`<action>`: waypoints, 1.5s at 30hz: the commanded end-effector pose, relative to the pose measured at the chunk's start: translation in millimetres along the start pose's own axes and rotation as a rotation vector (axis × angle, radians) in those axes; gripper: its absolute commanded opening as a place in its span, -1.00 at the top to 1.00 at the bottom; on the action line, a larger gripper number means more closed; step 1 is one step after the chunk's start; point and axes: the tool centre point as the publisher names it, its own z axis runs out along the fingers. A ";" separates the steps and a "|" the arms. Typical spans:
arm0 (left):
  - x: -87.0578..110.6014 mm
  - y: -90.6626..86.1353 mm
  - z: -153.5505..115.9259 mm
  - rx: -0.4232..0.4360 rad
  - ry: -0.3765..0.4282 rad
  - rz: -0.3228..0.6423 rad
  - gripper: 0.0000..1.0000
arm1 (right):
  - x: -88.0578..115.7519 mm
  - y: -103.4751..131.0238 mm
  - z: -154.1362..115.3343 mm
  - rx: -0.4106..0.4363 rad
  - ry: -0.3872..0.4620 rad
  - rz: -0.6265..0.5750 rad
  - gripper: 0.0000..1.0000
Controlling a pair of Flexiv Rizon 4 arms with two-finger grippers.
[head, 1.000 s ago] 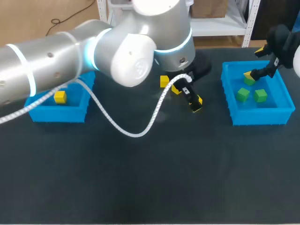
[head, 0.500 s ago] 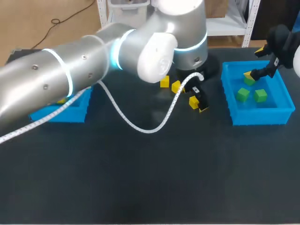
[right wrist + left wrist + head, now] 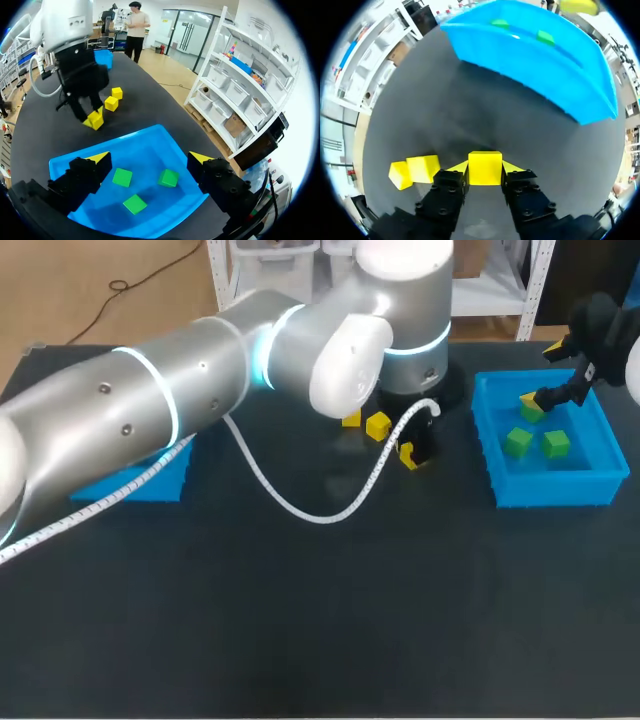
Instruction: Put the green cubes in the right bin and the yellow cubes in the left bin.
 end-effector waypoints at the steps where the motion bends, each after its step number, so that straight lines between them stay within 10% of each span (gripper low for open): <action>1: 19.8 9.7 -26.7 -0.021 -0.074 -0.030 1.00 | 0.0 0.6 -0.7 0.001 0.000 0.000 -1.00; 11: 84.4 76.4 -133.5 -0.167 -0.275 -0.218 1.00 | 0.0 0.6 -0.7 0.001 0.000 0.000 -1.00; 19: 212.5 143.0 -143.0 -0.282 -0.192 -0.550 1.00 | 0.0 0.6 -0.7 0.001 0.000 0.000 -1.00; 28: 328.4 159.2 -147.3 -0.344 -0.131 -0.834 1.00 | 0.0 0.6 -0.7 0.001 0.000 0.000 -1.00; 36: 358.8 164.8 -144.6 -0.426 -0.075 -0.904 1.00 | 0.0 0.6 -0.7 0.001 0.000 0.000 -1.00; 37: 358.4 165.0 -143.9 -0.429 -0.068 -0.895 0.69 | 0.0 0.6 -0.7 0.001 0.000 0.000 -1.00; 39: 354.8 165.9 -143.9 -0.450 -0.062 -0.881 -1.00 | 0.0 0.6 -0.7 0.001 0.000 0.000 -1.00; 45: 325.1 170.5 -157.9 -0.490 -0.099 -0.811 -1.00 | 0.0 0.6 -0.7 0.001 0.000 0.000 -1.00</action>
